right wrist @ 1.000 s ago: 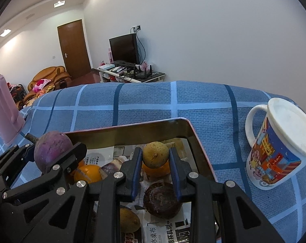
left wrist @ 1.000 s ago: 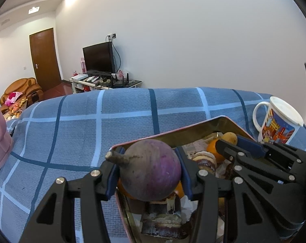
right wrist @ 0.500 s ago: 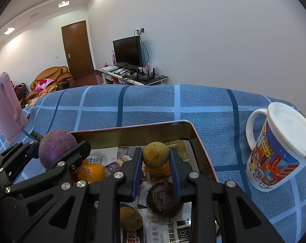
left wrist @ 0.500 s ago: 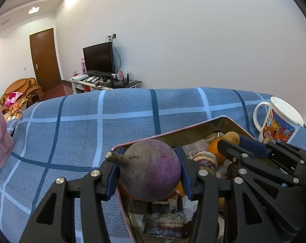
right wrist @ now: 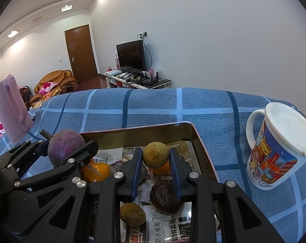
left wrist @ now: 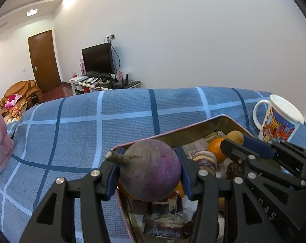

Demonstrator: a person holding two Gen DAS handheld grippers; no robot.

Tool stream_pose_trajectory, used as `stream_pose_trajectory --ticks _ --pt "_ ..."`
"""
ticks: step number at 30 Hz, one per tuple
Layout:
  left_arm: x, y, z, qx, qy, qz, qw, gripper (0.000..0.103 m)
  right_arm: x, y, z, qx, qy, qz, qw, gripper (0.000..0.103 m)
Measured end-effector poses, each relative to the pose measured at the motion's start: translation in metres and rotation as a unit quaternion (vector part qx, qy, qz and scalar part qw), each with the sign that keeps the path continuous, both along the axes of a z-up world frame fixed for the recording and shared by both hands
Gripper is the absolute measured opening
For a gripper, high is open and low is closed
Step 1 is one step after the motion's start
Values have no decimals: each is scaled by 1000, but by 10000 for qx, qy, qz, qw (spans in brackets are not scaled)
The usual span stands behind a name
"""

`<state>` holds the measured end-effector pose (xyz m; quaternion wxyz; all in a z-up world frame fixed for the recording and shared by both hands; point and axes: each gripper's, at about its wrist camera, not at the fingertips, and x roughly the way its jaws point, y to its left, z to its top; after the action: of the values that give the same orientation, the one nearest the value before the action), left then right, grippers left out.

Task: Organize fruits
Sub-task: 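Open the right tool to release the yellow fruit while the left tool releases the onion, then withdraw both open tools from the tin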

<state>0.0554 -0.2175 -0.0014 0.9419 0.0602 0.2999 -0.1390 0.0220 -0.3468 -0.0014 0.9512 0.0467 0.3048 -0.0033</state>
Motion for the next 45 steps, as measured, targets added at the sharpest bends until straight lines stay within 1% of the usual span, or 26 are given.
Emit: stream_pose_trajectory --ticks 5,10,17,19,20,21,24,27,29,33,34,35,36,37,38,40,42,45 --pt "-1 -4 -1 122 -22 -13 9999 52 -10 -3 2 113 -131 54 9998 30" --pt "-3 -10 -2 300 -63 -65 9995 52 -13 -6 4 146 -167 -46 9997 30" --pt "-5 -14 -2 382 -43 -191 9991 52 -21 -7 7 104 -269 -205 9994 30" --pt "-5 -18 -4 455 -16 -268 9986 52 -22 -9 7 129 -285 -221 9993 32" --pt "-5 -19 -5 479 21 -323 9983 52 -22 -9 7 126 -272 -228 9993 38" --pt "-5 -20 -5 487 56 -362 9981 52 -22 -8 7 107 -267 -238 9993 42" --pt "-5 -20 -6 487 72 -353 9982 52 -24 -6 8 50 -358 -306 9989 42" --pt "-6 -25 -6 616 32 -343 9975 52 -27 -9 10 57 -437 -432 9981 42" --pt "-7 -27 -7 704 -1 -330 9970 52 -30 -12 11 89 -468 -540 9974 42" --pt "-5 -28 -7 727 6 -316 9969 52 -32 -19 11 216 -492 -759 9957 43" --pt "-5 -30 -8 825 12 -340 9960 52 -31 -20 11 228 -489 -769 9956 44" --pt "-5 -32 -9 897 42 -358 9953 55 -31 -19 11 233 -485 -776 9955 47" --pt "-6 -34 -9 940 16 -366 9949 57 -31 -19 11 222 -489 -780 9955 53" --pt "-8 -36 -9 993 -30 -371 9944 67 -32 -19 11 199 -517 -788 9954 56" --pt "-10 -36 -8 1001 -87 -357 9943 83 -33 -18 11 185 -540 -792 9952 60" --pt "-18 -34 -2 864 -296 -346 9952 103 -35 -17 12 141 -592 -812 9948 62" --pt "-21 -32 1 758 -349 -401 9957 103 -36 -17 13 120 -610 -845 9945 63" --pt "-18 -29 0 689 -233 -392 9966 103 -39 -19 14 166 -664 -927 9933 65"
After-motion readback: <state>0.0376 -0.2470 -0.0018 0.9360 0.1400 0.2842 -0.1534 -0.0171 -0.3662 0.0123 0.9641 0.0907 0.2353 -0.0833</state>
